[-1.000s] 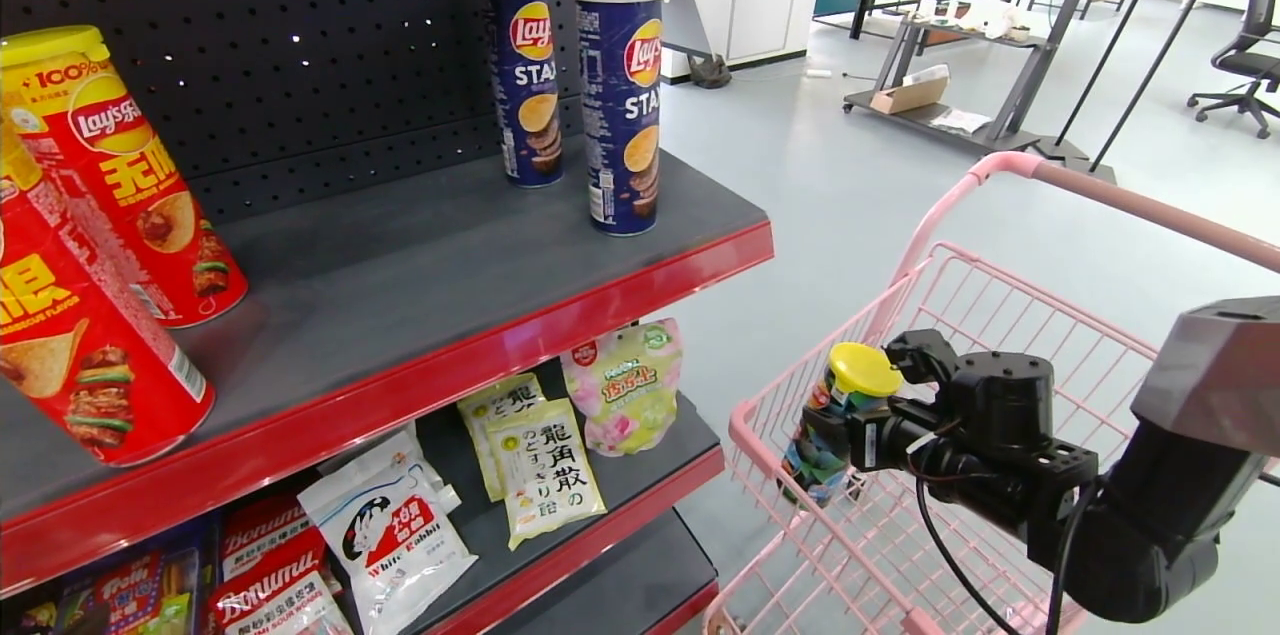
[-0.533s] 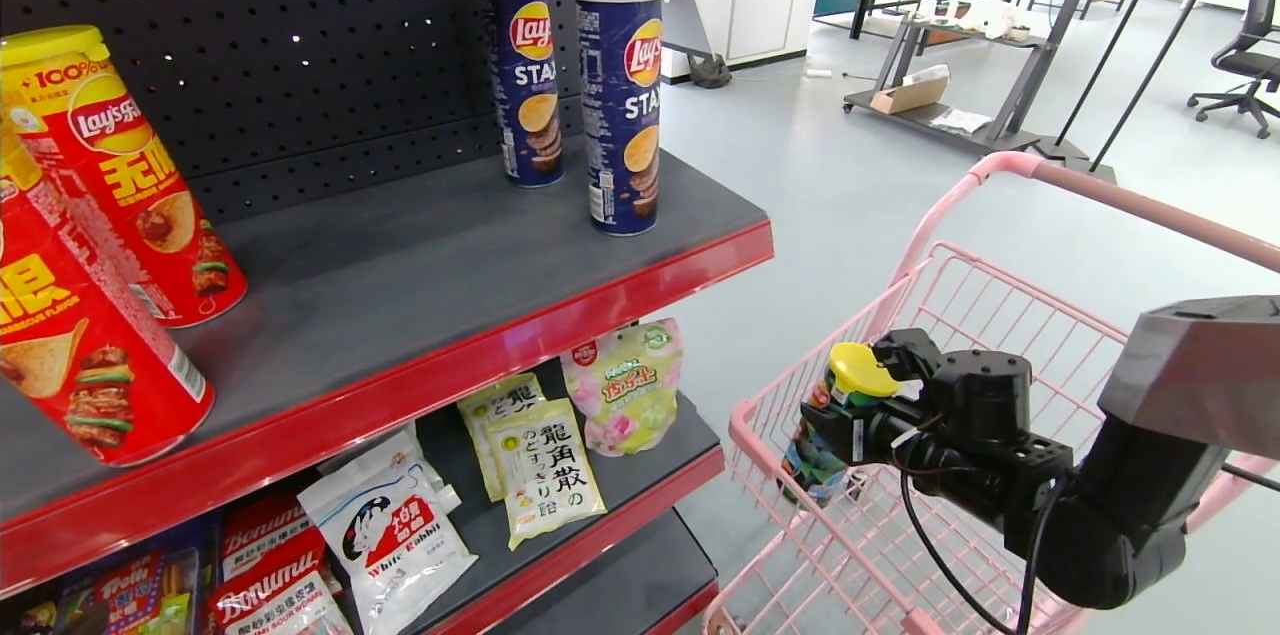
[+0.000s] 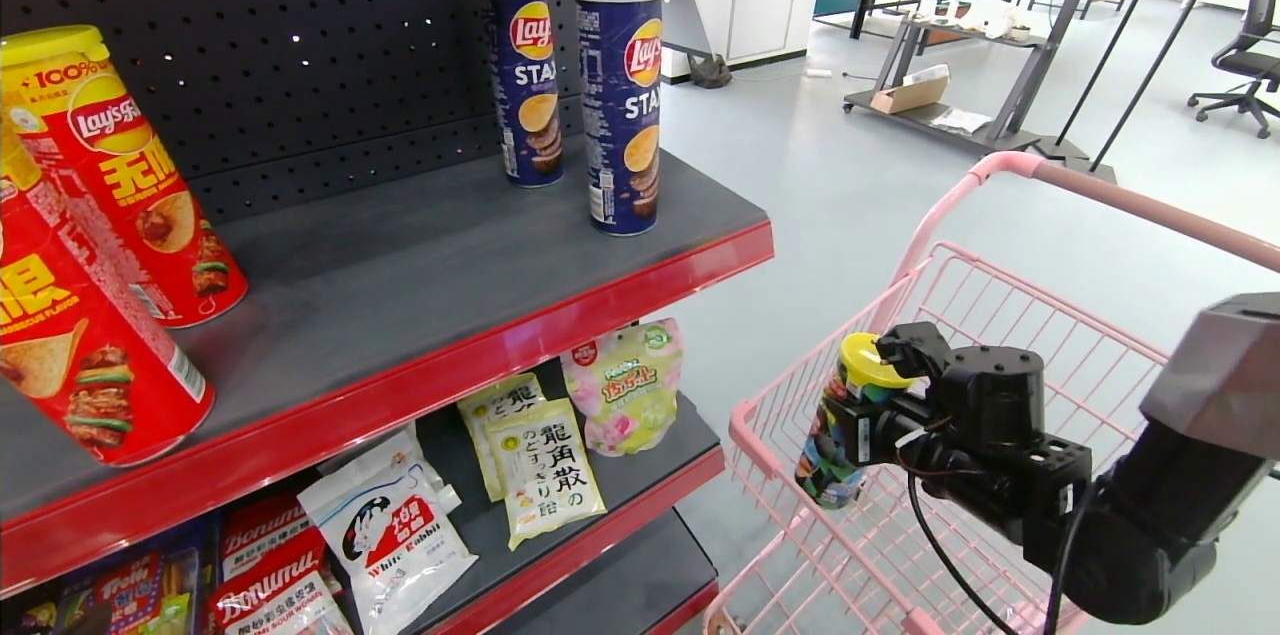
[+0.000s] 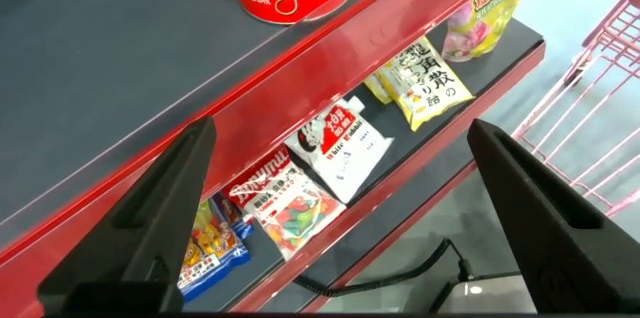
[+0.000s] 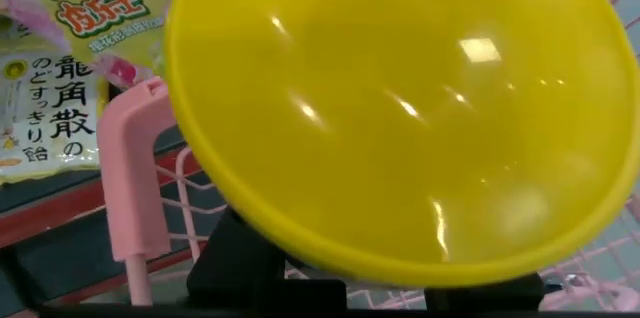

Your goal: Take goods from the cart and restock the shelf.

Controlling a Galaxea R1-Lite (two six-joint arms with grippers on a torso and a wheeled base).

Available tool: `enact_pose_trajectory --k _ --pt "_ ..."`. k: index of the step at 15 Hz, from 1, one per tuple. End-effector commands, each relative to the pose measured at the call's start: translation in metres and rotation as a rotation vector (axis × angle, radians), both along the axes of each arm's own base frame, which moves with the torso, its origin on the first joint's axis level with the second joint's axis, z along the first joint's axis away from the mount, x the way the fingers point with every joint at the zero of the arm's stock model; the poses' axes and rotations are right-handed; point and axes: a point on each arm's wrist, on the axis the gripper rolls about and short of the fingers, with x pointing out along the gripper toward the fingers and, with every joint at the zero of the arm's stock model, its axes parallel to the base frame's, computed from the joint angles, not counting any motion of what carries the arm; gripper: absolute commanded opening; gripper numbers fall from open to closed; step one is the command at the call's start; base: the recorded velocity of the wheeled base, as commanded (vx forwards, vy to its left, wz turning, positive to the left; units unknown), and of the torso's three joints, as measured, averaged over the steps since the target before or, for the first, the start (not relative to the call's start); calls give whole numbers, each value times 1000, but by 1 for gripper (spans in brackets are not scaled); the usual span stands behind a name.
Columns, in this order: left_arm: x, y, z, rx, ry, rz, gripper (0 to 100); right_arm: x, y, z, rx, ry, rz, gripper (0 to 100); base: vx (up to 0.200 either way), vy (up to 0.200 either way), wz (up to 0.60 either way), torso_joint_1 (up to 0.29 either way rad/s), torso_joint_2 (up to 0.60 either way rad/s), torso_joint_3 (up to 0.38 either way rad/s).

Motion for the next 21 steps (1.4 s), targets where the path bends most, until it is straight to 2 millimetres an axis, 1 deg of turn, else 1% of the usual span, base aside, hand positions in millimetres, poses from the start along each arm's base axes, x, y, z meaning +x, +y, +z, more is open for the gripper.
enact_pose_trajectory --k 1,2,3,4,5,6,8,9,11,12,13,16,17,18,21 --pt "2 0 0 1 10 -2 100 -21 -7 56 -54 -111 -40 0 0 0 0 0 0 0" --pt "3 -1 0 2 15 -2 100 -29 -17 79 -100 -111 -67 0 0 0 0 0 0 0" --pt "4 -1 0 3 16 -2 100 -33 -20 90 -106 -112 -71 0 0 0 0 0 0 0" --pt "4 -1 1 11 12 -5 100 -46 -25 116 -115 -109 -68 0 0 0 0 0 0 0" --pt "3 -1 3 21 1 -10 100 -58 -28 136 -122 -92 -60 0 0 0 0 0 0 0" --pt "2 -1 3 31 -5 -14 100 -73 -33 152 -133 -73 -55 0 0 0 0 0 0 0" --pt "1 0 2 29 -24 -12 100 -99 -43 176 -154 -39 -67 0 0 0 0 0 0 0" --pt "-2 0 2 27 -36 -12 100 -110 -48 183 -155 -42 -73 0 0 0 0 0 0 0" --pt "-7 2 1 24 -54 -7 100 -129 -60 186 -188 -37 -80 0 0 0 0 0 0 0" --pt "-7 2 1 24 -58 -4 100 -137 -69 182 -228 -18 -98 0 0 0 0 0 0 0" --pt "-7 2 1 24 -60 -8 100 -141 -73 178 -236 -14 -98 0 0 0 0 0 0 0" --pt "-8 2 1 24 -69 -7 100 -149 -82 178 -237 -27 -151 0 0 0 0 0 0 0" --pt "-8 2 1 24 -69 -7 100 -149 -82 178 -237 -27 -151 0 0 0 0 0 0 0" --pt "-11 3 1 23 -83 -9 100 -154 -85 177 -233 -32 -161 0 0 0 0 0 0 0" --pt "-13 3 1 48 -90 -17 100 -160 -87 173 -232 -33 -168 0 0 0 0 110 -339 -217"
